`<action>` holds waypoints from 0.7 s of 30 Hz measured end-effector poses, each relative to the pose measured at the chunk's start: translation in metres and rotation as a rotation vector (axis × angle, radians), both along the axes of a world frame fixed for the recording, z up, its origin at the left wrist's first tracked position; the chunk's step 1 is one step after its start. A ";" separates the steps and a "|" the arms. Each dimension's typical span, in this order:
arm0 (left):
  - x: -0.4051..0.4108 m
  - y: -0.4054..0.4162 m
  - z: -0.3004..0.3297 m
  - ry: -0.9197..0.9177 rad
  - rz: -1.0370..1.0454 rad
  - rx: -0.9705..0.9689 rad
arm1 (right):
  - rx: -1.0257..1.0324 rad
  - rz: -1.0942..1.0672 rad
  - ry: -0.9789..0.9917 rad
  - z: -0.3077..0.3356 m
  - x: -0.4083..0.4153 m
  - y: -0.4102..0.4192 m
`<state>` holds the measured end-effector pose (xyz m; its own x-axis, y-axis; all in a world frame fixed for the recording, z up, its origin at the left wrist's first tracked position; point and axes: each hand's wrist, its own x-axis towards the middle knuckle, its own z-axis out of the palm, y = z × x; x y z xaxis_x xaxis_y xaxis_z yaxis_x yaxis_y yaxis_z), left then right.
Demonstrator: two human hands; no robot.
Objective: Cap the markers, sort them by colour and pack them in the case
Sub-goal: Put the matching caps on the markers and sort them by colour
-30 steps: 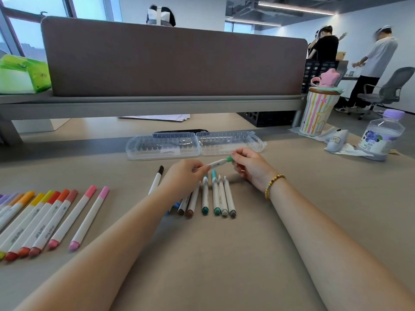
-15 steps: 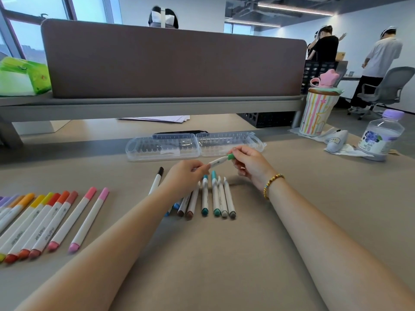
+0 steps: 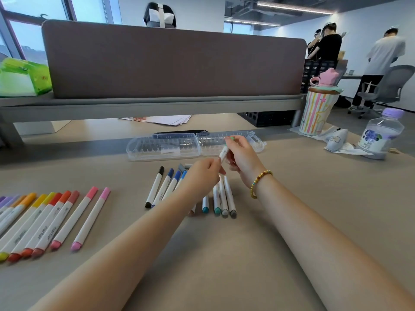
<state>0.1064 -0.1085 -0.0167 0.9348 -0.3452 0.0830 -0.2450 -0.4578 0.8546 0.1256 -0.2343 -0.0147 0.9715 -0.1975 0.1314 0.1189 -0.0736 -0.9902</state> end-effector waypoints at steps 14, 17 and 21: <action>-0.001 -0.004 -0.004 -0.181 -0.060 0.776 | -0.382 -0.108 0.186 -0.012 0.003 -0.022; 0.001 -0.004 -0.005 -0.214 -0.062 0.833 | -0.442 -0.100 0.200 -0.011 0.002 -0.026; 0.002 -0.001 -0.010 -0.273 -0.046 0.814 | -0.827 0.012 0.392 0.000 -0.008 -0.038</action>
